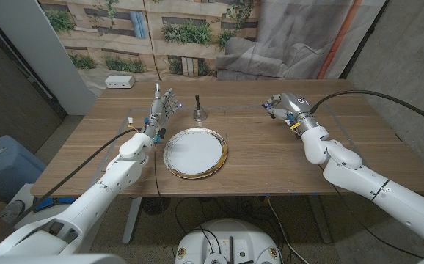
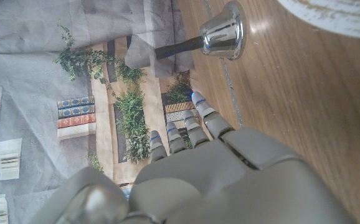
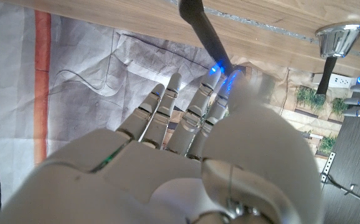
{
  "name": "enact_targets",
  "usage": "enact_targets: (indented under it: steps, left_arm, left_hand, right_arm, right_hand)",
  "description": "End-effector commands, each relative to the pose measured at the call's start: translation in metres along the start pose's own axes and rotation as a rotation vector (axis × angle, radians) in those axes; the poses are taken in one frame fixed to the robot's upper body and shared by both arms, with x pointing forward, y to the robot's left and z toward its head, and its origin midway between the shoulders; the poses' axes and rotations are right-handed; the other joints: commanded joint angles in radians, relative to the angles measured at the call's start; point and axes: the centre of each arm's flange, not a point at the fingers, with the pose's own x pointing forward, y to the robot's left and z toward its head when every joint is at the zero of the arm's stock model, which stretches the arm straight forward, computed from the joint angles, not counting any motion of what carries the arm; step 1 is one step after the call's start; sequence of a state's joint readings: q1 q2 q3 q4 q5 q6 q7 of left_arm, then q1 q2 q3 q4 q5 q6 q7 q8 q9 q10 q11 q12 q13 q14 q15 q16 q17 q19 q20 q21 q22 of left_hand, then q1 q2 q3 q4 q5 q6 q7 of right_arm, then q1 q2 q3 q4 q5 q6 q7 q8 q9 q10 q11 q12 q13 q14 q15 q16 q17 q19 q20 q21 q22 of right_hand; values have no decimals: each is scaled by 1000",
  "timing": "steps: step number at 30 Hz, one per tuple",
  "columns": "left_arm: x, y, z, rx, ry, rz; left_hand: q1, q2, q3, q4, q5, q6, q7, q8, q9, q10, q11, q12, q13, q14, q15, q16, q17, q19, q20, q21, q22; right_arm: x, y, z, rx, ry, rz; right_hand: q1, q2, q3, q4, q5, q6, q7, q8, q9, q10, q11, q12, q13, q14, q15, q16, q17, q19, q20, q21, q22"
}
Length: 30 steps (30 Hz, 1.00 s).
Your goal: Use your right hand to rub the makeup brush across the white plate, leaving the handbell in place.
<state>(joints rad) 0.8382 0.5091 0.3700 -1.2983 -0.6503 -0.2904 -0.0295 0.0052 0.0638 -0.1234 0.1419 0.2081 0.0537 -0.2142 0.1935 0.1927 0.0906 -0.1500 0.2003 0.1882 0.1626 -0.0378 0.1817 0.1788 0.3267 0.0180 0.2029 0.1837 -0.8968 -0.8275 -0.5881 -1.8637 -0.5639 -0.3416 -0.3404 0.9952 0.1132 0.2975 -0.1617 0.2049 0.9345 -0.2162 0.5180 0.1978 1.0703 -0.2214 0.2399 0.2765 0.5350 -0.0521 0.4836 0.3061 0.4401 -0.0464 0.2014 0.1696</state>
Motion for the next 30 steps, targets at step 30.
enact_targets:
  steps: [30]
  left_arm:
    - [0, 0, 0, 0, -1, 1]
  left_hand:
    - [0, 16, -3, 7, 8, 1, -7, 3, 2, 2, -7, 7, 3, 10, -13, 3, 2, 6, 1, 7, 5]
  right_arm:
    - [3, 29, -5, -310, 15, 96]
  right_hand:
    - [4, 3, -1, -1, 5, 12, -1, 6, 6, 8, 2, -4, 4, 14, -154, -8, 2, 6, 1, 0, 4]
